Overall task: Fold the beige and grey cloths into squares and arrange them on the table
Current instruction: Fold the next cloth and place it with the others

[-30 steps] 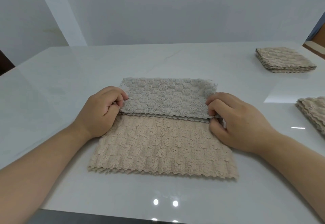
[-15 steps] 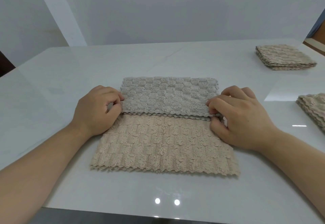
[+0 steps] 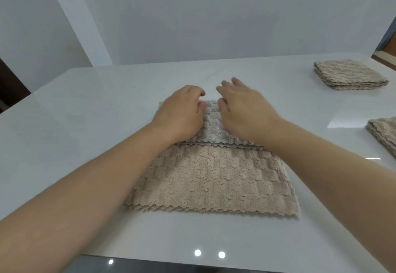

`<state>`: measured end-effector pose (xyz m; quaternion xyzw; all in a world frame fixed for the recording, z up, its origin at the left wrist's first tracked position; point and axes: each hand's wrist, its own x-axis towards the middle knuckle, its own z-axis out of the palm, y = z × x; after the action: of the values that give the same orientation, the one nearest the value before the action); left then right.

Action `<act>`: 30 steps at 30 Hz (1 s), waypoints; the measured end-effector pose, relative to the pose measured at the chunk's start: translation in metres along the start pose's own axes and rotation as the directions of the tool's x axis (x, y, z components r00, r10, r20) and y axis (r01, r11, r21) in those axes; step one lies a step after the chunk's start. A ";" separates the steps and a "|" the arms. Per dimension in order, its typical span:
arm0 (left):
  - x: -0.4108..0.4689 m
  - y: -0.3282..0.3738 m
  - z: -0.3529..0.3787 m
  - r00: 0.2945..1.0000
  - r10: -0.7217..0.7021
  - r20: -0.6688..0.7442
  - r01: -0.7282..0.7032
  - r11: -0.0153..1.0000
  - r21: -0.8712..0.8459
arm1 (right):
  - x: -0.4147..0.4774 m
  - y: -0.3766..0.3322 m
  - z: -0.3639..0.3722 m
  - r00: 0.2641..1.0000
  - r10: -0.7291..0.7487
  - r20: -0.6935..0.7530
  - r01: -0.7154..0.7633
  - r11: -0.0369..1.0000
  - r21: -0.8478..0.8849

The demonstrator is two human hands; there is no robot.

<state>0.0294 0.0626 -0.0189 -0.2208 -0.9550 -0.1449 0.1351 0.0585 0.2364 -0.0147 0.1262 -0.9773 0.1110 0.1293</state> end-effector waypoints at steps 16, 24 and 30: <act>0.011 -0.025 0.047 0.934 -0.211 0.290 0.173 0.973 0.153 | -0.005 0.030 0.042 0.935 0.265 0.237 -0.266 0.964 -0.028; 0.011 -0.047 0.039 0.873 -0.393 0.290 0.367 0.920 0.140 | -0.018 0.054 0.033 0.877 0.397 0.271 -0.414 0.910 0.007; 0.008 -0.048 0.031 0.845 -0.515 0.145 0.481 0.851 0.212 | -0.012 0.057 0.027 0.901 0.400 0.170 -0.411 0.911 0.035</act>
<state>-0.0055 0.0344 -0.0557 0.0342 -0.9967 -0.0721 0.0158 0.0481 0.2862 -0.0540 -0.0672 -0.9848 0.1590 0.0206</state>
